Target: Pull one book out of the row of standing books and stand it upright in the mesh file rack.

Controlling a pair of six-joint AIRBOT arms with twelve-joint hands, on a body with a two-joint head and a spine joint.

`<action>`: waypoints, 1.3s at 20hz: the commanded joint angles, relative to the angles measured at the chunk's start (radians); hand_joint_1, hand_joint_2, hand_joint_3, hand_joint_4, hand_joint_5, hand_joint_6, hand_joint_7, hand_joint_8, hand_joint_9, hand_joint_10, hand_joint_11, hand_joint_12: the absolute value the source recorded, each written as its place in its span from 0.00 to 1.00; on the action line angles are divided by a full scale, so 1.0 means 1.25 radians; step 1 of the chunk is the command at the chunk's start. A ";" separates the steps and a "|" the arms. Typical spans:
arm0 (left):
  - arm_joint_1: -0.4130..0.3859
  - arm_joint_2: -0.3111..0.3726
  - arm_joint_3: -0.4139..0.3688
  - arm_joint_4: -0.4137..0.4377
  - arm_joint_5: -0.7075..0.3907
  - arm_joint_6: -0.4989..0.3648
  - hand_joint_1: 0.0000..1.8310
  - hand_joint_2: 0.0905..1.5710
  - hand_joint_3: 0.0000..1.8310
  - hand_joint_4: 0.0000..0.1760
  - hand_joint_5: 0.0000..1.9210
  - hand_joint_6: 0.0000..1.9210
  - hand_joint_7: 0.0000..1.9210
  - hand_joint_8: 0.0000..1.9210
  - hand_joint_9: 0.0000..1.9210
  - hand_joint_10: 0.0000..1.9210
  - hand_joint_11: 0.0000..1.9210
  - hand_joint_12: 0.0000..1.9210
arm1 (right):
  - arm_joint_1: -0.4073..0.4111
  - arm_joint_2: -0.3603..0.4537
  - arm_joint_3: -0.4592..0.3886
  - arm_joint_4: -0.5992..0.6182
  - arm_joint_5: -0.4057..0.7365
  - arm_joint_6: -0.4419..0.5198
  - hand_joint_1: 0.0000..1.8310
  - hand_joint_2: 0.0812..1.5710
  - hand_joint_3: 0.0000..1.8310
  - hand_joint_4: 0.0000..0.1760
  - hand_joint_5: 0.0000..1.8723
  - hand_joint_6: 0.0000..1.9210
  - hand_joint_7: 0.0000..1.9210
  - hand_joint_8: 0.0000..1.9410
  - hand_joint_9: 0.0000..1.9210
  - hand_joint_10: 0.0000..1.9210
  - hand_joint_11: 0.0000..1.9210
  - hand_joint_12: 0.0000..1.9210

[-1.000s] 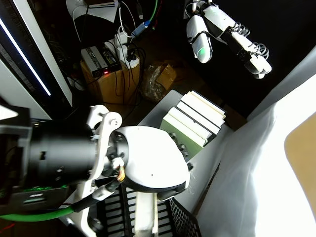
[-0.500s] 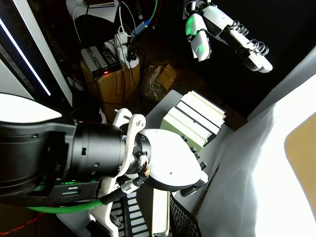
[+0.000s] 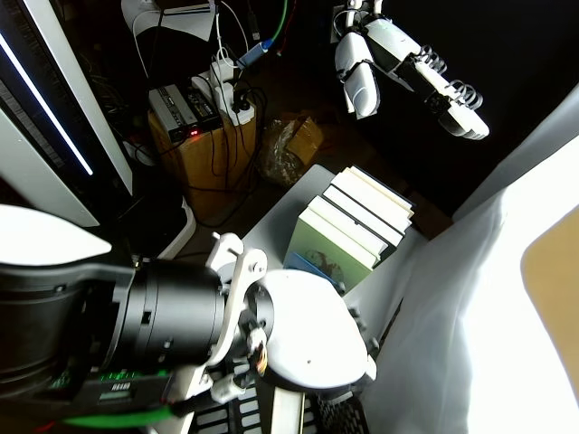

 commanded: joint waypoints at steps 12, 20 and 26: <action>0.005 -0.021 0.021 0.000 -0.122 -0.039 0.05 0.91 0.00 0.17 0.04 0.00 0.02 0.00 0.00 0.00 0.00 0.00 | -0.025 -0.061 0.081 -0.109 -0.097 0.057 0.71 0.73 0.00 0.00 0.31 0.41 0.36 0.20 0.31 0.34 0.13 0.73; 0.009 -0.025 0.021 0.002 -0.135 -0.048 0.05 0.92 0.00 0.18 0.03 0.00 0.02 0.00 0.00 0.00 0.00 0.00 | -0.049 -0.093 0.117 -0.147 -0.110 0.110 0.62 0.71 0.00 0.00 0.24 0.05 0.24 0.00 0.17 0.13 0.00 0.68; 0.013 -0.027 0.019 0.002 -0.138 -0.051 0.05 0.92 0.00 0.15 0.03 0.00 0.02 0.00 0.00 0.00 0.00 0.00 | -0.053 -0.054 0.054 -0.147 -0.132 0.140 0.43 0.68 0.00 0.02 0.00 0.00 0.00 0.00 0.00 0.00 0.00 0.01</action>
